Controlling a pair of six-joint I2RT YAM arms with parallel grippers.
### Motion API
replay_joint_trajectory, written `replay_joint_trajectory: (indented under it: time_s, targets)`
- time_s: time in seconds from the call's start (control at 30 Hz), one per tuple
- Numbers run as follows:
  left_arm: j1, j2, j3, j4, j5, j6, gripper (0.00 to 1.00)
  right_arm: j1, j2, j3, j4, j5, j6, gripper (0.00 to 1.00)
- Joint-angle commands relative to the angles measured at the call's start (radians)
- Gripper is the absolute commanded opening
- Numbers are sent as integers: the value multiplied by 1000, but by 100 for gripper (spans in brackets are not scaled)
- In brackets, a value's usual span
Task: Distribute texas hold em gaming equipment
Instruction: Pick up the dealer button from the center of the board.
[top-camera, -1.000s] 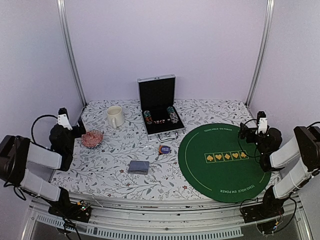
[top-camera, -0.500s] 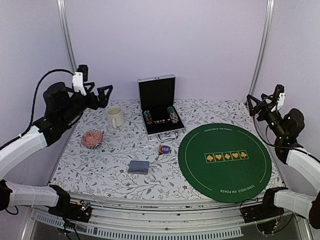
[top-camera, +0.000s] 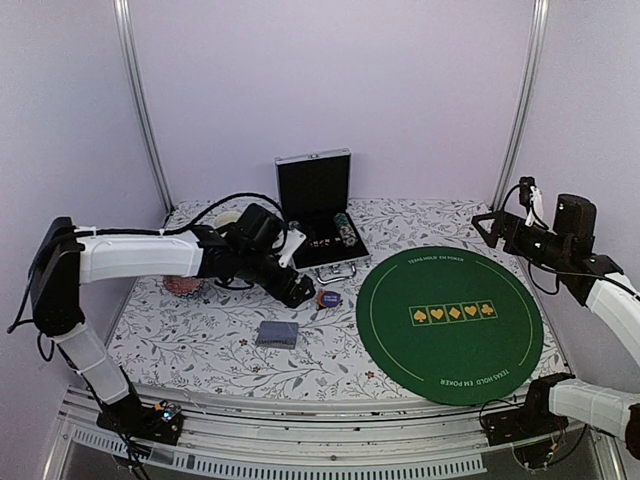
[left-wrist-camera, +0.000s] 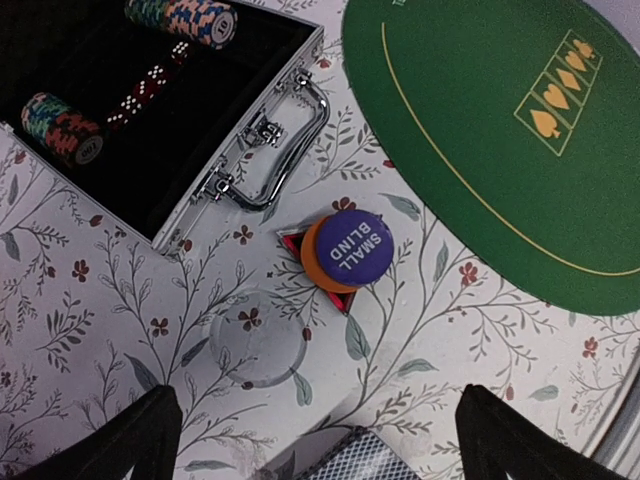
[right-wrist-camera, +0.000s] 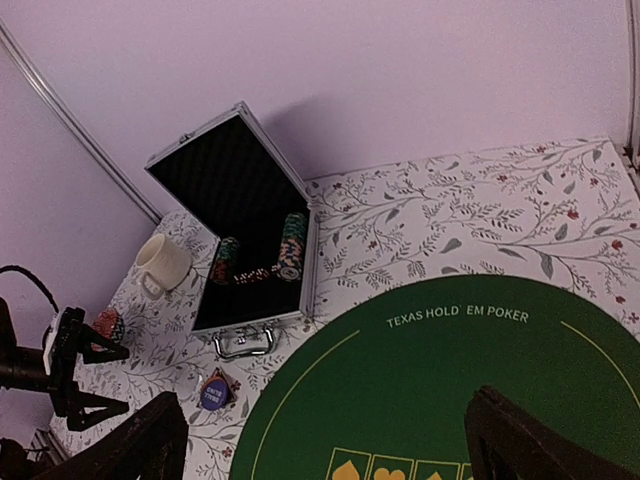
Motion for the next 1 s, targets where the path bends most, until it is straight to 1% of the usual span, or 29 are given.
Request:
replay_joint_trajectory:
  time_s: [0.0, 0.17, 0.3, 0.57, 0.73, 0.87, 0.97]
  targets:
    - [3, 93, 113, -119, -12, 30, 98, 8, -10, 8, -201, 75, -40, 99]
    - [43, 259, 250, -183, 19, 42, 98, 11, 14, 4, -213, 83, -58, 99]
    - [64, 374, 345, -269, 18, 59, 98, 12, 48, 14, -226, 87, -67, 99]
    - [104, 366, 298, -280, 24, 59, 98, 19, 123, 30, -209, 72, -65, 99]
    - [125, 405, 282, -272, 73, 58, 92, 42, 176, 51, -218, 75, -64, 99]
    - [121, 409, 265, -249, 68, 56, 91, 68, 184, 58, -212, 97, -55, 99]
    - [108, 415, 265, -246, 49, 62, 90, 120, 190, 82, -235, 160, -44, 99]
